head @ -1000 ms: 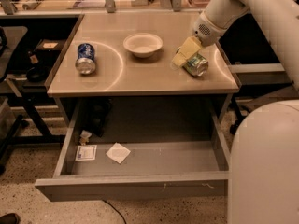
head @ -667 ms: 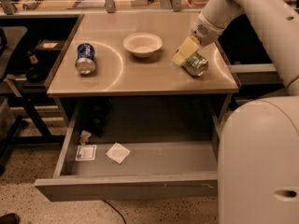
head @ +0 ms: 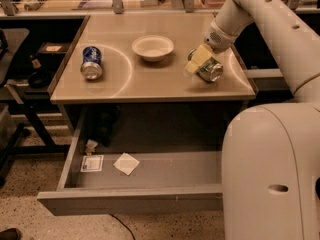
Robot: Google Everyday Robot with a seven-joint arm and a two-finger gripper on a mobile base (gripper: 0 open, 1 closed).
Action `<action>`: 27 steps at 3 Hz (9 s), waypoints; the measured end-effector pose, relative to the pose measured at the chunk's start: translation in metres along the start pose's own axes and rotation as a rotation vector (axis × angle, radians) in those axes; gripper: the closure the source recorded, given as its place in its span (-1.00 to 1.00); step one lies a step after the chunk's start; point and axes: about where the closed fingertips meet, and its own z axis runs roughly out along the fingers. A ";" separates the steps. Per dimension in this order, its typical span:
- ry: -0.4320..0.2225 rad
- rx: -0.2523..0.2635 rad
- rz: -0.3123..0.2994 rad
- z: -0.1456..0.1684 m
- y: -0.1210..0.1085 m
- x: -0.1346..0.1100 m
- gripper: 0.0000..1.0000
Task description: Place green can into top drawer
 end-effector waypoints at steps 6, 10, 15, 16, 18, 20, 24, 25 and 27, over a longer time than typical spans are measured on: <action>-0.031 -0.007 -0.038 -0.011 0.009 -0.003 1.00; -0.143 -0.058 -0.064 -0.074 0.084 0.086 1.00; -0.105 -0.221 -0.014 -0.027 0.169 0.137 1.00; -0.101 -0.227 -0.013 -0.025 0.171 0.138 1.00; -0.072 -0.339 0.028 0.043 0.193 0.158 1.00; -0.061 -0.386 0.034 0.108 0.206 0.157 1.00; -0.016 -0.387 -0.024 0.168 0.232 0.134 1.00; -0.006 -0.399 -0.046 0.178 0.244 0.129 1.00; -0.004 -0.423 -0.079 0.193 0.270 0.117 1.00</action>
Offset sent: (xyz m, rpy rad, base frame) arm 0.0000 0.0000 0.0000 0.0000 0.0000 0.0000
